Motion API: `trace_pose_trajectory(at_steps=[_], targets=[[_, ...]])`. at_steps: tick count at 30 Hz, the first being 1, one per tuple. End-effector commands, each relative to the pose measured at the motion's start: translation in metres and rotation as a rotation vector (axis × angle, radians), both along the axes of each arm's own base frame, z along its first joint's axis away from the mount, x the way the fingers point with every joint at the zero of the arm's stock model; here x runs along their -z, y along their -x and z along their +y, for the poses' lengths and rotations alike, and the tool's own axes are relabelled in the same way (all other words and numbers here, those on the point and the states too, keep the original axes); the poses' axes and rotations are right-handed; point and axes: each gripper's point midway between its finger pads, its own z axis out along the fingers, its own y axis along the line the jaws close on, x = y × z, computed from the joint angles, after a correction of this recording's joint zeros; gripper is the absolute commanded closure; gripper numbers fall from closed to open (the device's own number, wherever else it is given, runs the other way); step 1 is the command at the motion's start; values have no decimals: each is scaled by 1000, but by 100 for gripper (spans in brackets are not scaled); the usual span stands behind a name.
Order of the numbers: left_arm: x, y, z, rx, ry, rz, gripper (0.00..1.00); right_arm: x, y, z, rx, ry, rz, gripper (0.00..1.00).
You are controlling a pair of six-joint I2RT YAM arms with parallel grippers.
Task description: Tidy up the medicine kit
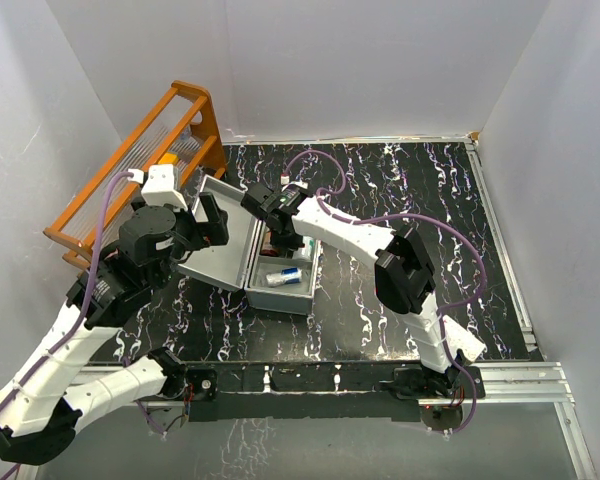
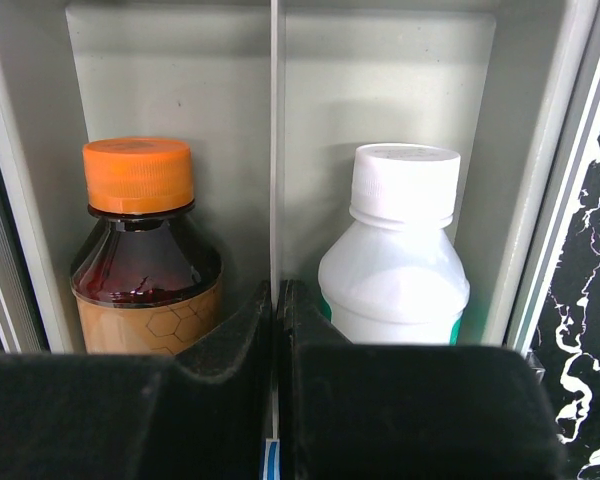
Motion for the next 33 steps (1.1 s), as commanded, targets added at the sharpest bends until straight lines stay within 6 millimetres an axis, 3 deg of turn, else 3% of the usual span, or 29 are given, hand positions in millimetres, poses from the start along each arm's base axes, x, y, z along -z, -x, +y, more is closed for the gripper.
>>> trace_pose_trajectory(at_steps=[1, 20, 33], targets=[[-12, 4, 6, -13, 16, -30, 4, -31, -11, 9, 0, -64, -81, 100], [-10, 3, 2, 6, 17, -23, 4, -44, -32, 2, 19, -66, -139, 100], [-6, 1, -1, 14, 12, -15, 4, -33, -36, 5, -6, -115, -111, 100]])
